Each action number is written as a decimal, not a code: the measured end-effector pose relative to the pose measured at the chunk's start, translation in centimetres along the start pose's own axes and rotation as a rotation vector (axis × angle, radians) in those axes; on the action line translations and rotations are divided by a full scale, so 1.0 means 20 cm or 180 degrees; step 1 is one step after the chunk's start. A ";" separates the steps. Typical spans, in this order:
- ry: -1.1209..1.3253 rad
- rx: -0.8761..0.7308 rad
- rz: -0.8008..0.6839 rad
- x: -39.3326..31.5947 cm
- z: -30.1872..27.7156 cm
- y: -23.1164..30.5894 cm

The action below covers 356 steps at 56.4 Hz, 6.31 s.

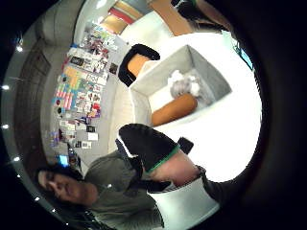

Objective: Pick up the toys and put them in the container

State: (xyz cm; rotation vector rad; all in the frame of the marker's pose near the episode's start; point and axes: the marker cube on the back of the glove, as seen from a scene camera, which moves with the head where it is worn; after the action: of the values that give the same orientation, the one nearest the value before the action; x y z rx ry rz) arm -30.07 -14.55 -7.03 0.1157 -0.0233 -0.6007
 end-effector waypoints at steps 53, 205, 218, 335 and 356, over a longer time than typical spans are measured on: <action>-0.0290 -0.0066 0.0297 0.53 0.32 0.68; -0.0256 -0.0137 0.0345 0.79 0.69 0.58; -0.0173 -0.0018 0.0417 0.80 0.71 0.59; -0.0378 0.0152 0.0583 0.90 0.77 0.59; -0.0398 0.0144 0.0642 0.92 0.79 0.58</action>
State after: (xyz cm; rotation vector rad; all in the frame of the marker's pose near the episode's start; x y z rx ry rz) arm -9.27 -17.02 9.80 0.1178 -0.1680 -0.4054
